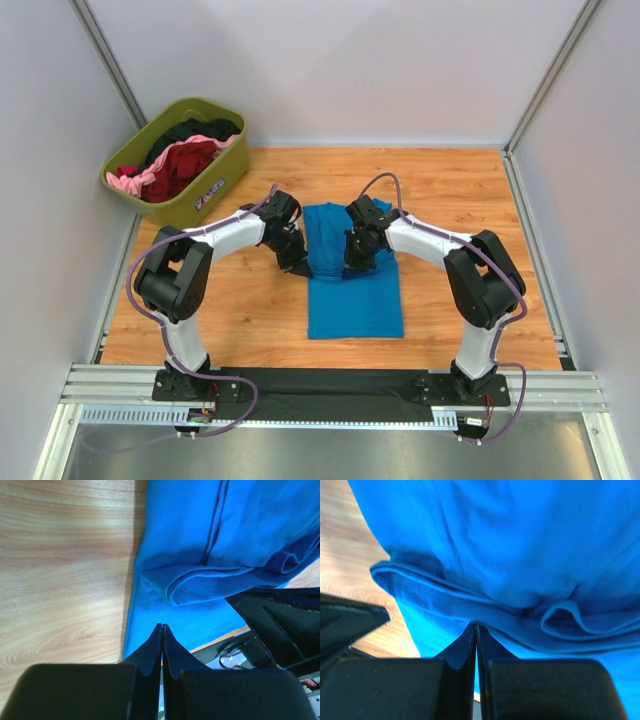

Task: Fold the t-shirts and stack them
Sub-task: Fold the tshirt

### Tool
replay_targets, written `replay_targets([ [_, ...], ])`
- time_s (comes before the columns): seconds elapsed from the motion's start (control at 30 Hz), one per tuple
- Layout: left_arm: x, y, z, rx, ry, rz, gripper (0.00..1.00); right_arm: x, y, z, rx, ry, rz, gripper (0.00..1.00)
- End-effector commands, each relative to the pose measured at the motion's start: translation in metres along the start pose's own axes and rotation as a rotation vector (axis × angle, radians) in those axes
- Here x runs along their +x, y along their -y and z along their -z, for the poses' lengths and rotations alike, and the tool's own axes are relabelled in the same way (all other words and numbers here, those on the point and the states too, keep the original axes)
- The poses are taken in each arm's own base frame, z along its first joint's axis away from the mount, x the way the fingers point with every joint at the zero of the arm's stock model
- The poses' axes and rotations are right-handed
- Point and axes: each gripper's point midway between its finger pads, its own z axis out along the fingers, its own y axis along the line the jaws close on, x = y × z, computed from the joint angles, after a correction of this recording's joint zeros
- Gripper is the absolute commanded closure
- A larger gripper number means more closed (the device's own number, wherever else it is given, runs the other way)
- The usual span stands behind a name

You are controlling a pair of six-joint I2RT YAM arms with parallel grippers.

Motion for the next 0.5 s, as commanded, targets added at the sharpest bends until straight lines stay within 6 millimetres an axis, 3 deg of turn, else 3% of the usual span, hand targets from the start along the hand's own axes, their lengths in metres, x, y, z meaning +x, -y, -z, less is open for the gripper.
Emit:
replay_targets([
  [0.0,-0.004,0.021,0.010,0.052,0.024,-0.014,1.00,-0.023,-0.014,0.000,-0.024,0.070,0.012,1.00],
  [0.3,0.006,0.031,-0.004,0.043,0.015,-0.026,1.00,-0.035,-0.014,-0.001,-0.001,0.098,0.026,1.00],
  [0.47,-0.002,0.035,-0.010,0.021,0.032,-0.031,1.00,-0.035,-0.011,-0.002,0.009,0.098,0.026,1.00],
])
